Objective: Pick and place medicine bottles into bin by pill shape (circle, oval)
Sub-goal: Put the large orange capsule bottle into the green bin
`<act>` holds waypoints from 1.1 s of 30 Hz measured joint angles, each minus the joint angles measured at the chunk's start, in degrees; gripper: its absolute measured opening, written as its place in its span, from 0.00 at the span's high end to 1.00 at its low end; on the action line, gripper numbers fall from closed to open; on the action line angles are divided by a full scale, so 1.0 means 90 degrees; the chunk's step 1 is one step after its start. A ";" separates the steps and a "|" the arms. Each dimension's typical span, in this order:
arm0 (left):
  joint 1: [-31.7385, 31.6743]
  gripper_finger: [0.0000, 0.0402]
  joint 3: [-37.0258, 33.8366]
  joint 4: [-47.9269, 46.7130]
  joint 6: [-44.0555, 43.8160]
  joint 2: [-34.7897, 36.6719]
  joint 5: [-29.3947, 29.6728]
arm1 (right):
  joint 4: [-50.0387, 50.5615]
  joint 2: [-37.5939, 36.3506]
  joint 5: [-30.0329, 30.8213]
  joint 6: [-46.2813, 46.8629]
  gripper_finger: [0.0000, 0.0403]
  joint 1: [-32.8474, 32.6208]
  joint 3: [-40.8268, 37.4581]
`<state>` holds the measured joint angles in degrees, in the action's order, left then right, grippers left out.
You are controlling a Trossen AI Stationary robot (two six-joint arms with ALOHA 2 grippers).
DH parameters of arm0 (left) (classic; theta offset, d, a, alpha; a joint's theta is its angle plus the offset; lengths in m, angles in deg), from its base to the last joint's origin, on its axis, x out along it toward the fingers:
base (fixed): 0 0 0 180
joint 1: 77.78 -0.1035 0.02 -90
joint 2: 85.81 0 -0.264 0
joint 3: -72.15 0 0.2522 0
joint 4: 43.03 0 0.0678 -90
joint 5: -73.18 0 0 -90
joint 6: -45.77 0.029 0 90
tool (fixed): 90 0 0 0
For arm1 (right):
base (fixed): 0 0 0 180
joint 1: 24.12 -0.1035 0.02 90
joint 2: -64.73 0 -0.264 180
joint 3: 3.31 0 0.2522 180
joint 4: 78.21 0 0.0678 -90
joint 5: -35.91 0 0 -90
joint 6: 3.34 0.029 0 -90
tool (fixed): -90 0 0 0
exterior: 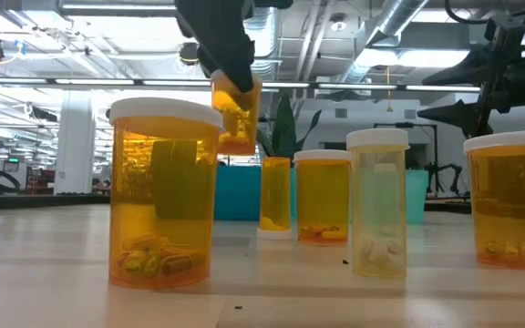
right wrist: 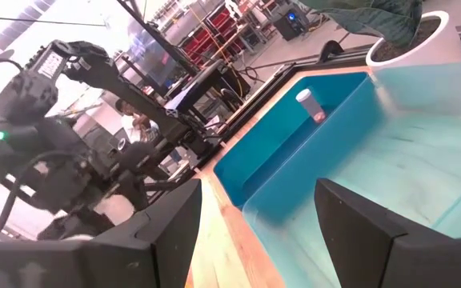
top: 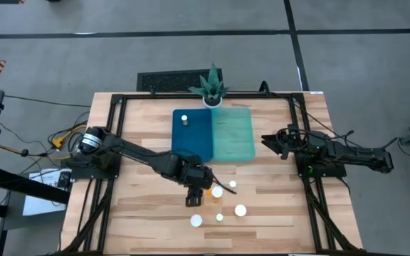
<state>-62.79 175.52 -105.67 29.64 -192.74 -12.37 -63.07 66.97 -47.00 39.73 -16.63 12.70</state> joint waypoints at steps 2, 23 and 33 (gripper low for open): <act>-0.0141 0.48 0.0243 -0.0227 0.0116 0.0000 0.0007 | 0.0000 0.0000 0.0000 0.0000 0.37 0.0000 0.0000; -0.2778 0.47 0.1629 0.0356 0.1481 0.0002 0.0682 | -0.0002 0.0000 0.0000 0.0000 0.37 0.0000 0.0000; -0.3693 0.46 0.1589 0.0829 0.1959 -0.0061 0.0383 | -0.0005 0.0000 0.0002 0.0002 0.37 0.0000 0.0000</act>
<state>-96.03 189.82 -98.21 47.27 -193.29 -8.92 -63.11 66.97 -46.98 39.75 -16.63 12.70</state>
